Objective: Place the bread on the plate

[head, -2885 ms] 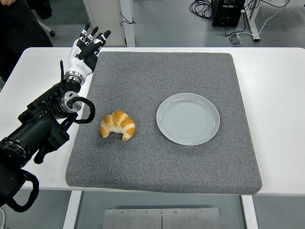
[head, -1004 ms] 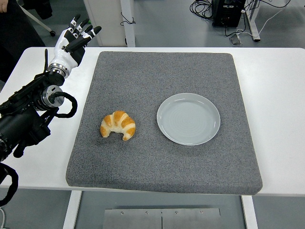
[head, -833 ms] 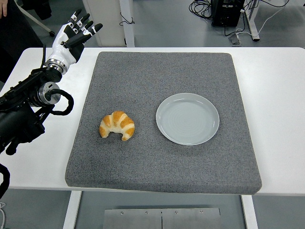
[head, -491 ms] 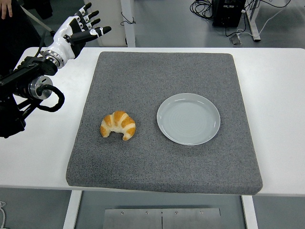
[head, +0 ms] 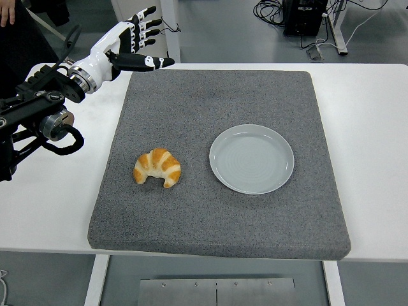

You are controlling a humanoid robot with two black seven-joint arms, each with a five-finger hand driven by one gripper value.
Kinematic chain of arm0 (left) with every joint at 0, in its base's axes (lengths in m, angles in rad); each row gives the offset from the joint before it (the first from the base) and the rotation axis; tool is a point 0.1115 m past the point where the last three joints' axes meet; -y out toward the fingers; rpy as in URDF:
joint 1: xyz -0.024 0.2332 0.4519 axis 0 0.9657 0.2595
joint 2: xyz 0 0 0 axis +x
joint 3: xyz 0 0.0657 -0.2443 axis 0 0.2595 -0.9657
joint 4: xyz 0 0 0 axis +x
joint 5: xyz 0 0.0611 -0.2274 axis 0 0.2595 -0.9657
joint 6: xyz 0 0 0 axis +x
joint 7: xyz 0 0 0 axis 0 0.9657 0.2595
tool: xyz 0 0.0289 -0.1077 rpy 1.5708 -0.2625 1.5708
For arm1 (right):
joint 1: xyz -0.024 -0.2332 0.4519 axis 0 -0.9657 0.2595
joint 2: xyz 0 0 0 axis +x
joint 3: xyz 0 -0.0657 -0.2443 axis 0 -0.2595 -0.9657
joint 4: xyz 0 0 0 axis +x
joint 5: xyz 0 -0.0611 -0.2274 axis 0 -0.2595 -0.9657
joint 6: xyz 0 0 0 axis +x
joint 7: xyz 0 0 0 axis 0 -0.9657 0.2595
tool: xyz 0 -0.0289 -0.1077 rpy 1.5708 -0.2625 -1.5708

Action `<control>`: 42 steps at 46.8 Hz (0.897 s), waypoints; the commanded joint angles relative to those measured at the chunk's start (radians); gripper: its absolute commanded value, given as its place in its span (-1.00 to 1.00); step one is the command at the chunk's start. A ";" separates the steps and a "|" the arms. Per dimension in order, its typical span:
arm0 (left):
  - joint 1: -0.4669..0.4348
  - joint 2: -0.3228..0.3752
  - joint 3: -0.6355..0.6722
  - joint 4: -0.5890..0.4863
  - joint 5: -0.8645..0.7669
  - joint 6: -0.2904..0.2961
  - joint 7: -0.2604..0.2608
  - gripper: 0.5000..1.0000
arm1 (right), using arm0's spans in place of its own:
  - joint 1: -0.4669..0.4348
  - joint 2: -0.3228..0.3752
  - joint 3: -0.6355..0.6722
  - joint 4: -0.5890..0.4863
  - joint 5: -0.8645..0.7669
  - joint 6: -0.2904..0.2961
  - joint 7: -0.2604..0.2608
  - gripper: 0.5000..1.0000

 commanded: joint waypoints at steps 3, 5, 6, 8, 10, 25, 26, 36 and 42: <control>-0.028 0.035 0.046 -0.035 0.053 -0.001 -0.001 0.87 | 0.000 0.000 -0.002 0.000 0.000 0.000 0.000 1.00; -0.034 0.047 0.060 -0.044 0.067 -0.001 -0.001 0.87 | 0.000 0.000 0.000 0.000 0.000 0.001 0.000 1.00; -0.039 0.054 0.067 -0.050 0.071 -0.001 -0.001 0.87 | 0.000 0.000 0.000 0.000 0.000 0.001 0.000 1.00; -0.043 0.064 0.084 -0.059 0.087 -0.001 -0.001 0.87 | 0.000 0.000 -0.002 0.000 0.000 0.001 0.000 1.00; -0.051 0.072 0.103 -0.070 0.106 -0.001 -0.001 0.87 | 0.000 0.000 0.000 -0.001 0.000 0.000 0.000 1.00; -0.068 0.097 0.190 -0.101 0.255 0.001 -0.001 0.86 | 0.000 0.000 -0.002 0.000 0.000 0.000 0.000 1.00; -0.066 0.097 0.192 -0.108 0.266 0.001 -0.001 0.86 | 0.000 0.000 0.000 0.000 0.000 0.000 0.000 1.00; -0.063 0.155 0.193 -0.213 0.349 0.001 0.029 0.85 | 0.000 0.000 0.000 0.000 0.000 0.000 0.000 1.00; -0.059 0.176 0.196 -0.223 0.403 0.001 0.031 0.80 | 0.000 0.000 0.000 -0.001 0.000 0.000 0.000 1.00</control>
